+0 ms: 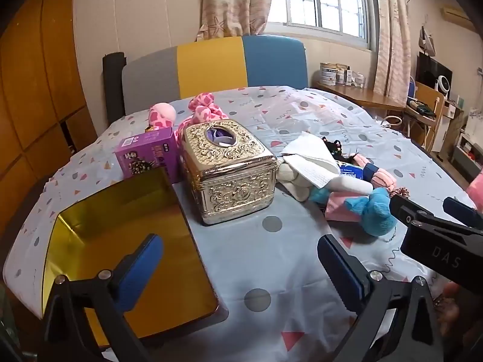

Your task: Organize soft objects

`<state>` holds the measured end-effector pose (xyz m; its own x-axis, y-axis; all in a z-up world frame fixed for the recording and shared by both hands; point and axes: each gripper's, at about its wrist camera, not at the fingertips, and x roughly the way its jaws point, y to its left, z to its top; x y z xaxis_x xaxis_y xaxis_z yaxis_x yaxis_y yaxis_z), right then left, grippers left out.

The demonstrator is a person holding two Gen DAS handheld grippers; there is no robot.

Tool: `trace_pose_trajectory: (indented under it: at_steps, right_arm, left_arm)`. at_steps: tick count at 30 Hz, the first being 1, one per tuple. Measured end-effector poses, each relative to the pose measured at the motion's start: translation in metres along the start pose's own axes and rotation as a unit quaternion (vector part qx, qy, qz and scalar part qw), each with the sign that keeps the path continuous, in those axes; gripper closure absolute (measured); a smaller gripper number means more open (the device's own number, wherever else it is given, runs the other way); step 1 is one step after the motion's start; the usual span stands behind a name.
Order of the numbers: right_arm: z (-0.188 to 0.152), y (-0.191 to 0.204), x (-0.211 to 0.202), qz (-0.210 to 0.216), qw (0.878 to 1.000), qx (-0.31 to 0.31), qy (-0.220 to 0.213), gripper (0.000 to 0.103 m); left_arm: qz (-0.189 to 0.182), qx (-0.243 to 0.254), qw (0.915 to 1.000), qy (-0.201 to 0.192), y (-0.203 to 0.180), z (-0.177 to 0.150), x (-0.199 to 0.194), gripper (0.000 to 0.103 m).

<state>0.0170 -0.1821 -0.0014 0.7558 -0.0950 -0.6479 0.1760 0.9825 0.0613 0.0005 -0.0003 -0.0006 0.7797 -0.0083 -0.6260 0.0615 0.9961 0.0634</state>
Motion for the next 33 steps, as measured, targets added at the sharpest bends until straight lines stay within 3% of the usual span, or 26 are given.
trace_pose_trajectory:
  at_steps: [6, 12, 14, 33]
  right_arm:
    - [-0.001, -0.004, 0.006, -0.006, 1.000, -0.001, 0.007, 0.000]
    - [0.004, 0.022, 0.006, -0.020, 0.999, -0.023, 0.011, 0.000]
    - [0.004, 0.018, 0.008, 0.009, 0.999, -0.034, 0.004, 0.000]
    - [0.016, 0.013, 0.019, -0.001, 0.999, -0.043, 0.013, 0.000]
  left_arm:
    - [-0.002, -0.017, 0.9998, 0.009, 0.013, -0.005, 0.002, 0.000]
    - [0.005, -0.025, 0.9996, 0.015, 0.018, -0.007, 0.004, 0.000]
    - [0.007, -0.026, 0.9995, 0.014, 0.020, -0.008, 0.004, 0.000]
    - [0.013, -0.027, 0.9993, 0.023, 0.023, -0.009, 0.008, 0.000]
